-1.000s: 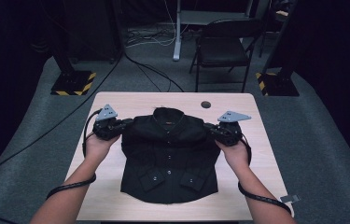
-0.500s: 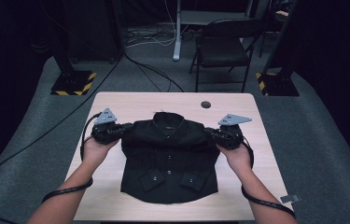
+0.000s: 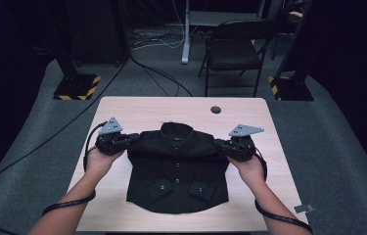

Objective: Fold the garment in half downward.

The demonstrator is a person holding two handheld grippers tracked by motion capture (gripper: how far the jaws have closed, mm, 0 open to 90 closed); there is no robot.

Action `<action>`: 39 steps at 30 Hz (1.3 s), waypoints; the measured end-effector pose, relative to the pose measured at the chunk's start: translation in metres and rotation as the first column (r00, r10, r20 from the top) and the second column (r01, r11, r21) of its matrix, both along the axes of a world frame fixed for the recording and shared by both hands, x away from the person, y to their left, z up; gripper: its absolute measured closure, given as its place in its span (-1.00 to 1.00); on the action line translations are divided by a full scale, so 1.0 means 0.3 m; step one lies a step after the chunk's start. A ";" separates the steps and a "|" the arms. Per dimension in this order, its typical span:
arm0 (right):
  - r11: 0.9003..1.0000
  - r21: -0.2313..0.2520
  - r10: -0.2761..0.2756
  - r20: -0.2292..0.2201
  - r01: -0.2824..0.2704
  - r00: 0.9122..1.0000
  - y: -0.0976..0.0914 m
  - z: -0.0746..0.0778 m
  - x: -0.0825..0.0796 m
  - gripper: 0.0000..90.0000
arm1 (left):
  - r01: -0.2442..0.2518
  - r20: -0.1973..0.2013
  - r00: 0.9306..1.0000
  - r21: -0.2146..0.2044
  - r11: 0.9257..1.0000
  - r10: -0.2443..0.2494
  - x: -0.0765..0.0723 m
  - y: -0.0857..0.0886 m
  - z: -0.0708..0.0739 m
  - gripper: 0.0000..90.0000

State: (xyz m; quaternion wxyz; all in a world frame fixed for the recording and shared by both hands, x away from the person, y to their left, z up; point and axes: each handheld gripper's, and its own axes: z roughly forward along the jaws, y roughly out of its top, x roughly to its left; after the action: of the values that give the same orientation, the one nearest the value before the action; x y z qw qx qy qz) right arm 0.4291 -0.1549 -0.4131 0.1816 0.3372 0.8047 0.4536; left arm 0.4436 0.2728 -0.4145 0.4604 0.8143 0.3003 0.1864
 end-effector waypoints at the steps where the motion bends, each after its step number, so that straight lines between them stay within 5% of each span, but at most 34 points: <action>1: 1.000 0.001 0.001 -0.002 -0.001 1.000 -0.001 -0.002 -0.003 0.91 | 0.001 0.000 1.000 0.000 1.000 -0.001 -0.002 0.000 -0.001 0.88; 39: 1.000 -0.007 0.027 -0.061 -0.028 0.998 -0.004 -0.109 -0.075 0.91 | 0.028 -0.065 0.997 -0.007 1.000 -0.029 -0.062 0.007 -0.110 0.88</action>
State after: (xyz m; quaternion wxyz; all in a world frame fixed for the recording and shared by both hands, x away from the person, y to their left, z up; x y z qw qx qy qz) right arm 0.4066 -0.1560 -0.4458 0.1520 0.3391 0.8161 0.4426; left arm 0.4251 0.2749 -0.4475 0.4555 0.8227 0.3041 0.1521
